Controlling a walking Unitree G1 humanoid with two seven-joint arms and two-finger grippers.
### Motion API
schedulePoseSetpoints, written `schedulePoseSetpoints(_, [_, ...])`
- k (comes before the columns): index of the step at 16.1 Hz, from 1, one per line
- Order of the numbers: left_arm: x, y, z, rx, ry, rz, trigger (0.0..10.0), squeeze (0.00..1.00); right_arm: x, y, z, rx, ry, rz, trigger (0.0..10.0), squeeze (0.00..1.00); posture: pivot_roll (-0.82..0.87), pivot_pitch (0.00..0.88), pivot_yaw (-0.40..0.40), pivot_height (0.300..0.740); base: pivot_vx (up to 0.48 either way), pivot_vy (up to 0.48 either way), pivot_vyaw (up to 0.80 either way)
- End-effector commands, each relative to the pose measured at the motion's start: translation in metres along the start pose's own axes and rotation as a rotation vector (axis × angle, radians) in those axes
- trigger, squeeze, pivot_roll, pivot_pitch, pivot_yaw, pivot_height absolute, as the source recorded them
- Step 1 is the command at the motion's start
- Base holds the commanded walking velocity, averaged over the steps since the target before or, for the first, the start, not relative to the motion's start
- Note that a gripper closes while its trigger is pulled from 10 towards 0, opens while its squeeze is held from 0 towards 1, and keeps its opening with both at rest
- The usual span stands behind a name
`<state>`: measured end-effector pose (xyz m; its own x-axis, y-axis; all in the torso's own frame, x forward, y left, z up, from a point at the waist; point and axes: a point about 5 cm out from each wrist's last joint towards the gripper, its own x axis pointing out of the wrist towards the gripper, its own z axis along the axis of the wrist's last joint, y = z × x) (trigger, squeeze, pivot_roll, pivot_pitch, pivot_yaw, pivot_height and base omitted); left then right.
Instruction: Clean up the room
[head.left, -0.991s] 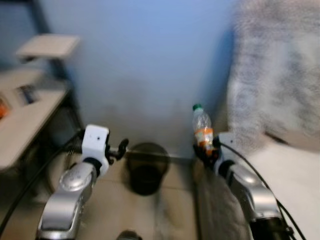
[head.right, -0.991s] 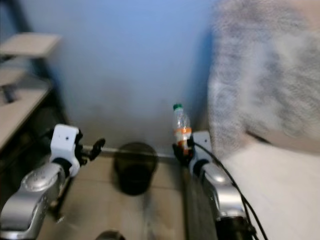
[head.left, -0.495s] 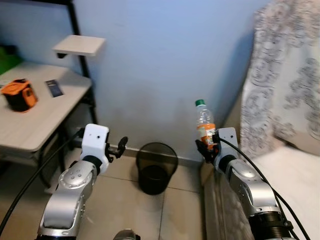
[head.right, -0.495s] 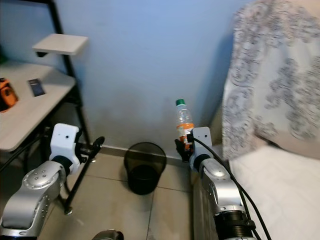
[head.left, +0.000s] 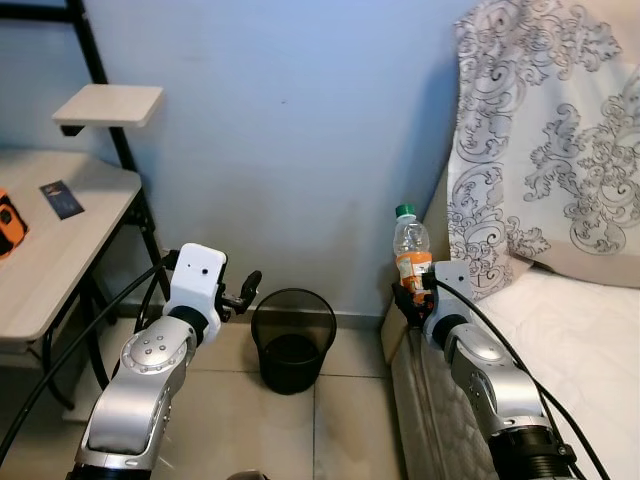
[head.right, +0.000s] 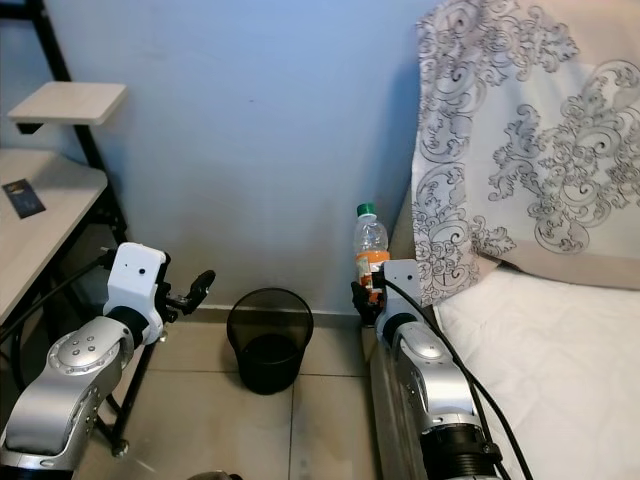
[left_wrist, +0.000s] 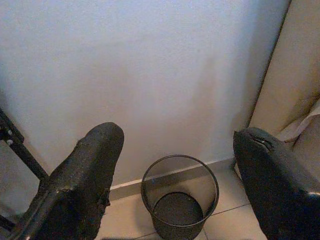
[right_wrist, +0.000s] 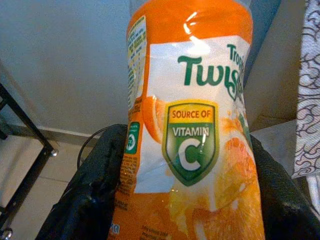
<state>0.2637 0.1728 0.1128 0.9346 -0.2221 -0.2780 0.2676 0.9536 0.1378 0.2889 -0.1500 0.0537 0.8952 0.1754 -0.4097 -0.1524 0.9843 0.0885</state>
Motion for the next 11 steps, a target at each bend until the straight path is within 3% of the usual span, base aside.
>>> schedulePoseSetpoints(1, [0.0023,-0.0016,0.0017,-0.002,-0.005,-0.018,10.0,0.0,-0.0007,-0.0024,0.0022,-0.004,-0.017,-0.015,10.0,0.0,0.1,0.0,-0.033,0.74,0.341,0.0,0.0])
schedulePoseSetpoints(9, [0.0044,0.0001,0.0036,-0.001,0.004,-0.021,10.0,0.0,0.0047,0.0038,0.0069,-0.038,-0.028,0.013,10.0,0.0,0.11,0.0,-0.03,0.74,0.371,0.0,0.0])
schedulePoseSetpoints(11, [0.0044,0.0,0.0041,-0.002,0.003,-0.019,10.0,0.0,0.0058,0.0046,0.0088,-0.042,-0.036,0.018,10.0,0.0,0.11,0.0,-0.033,0.74,0.384,0.0,0.61])
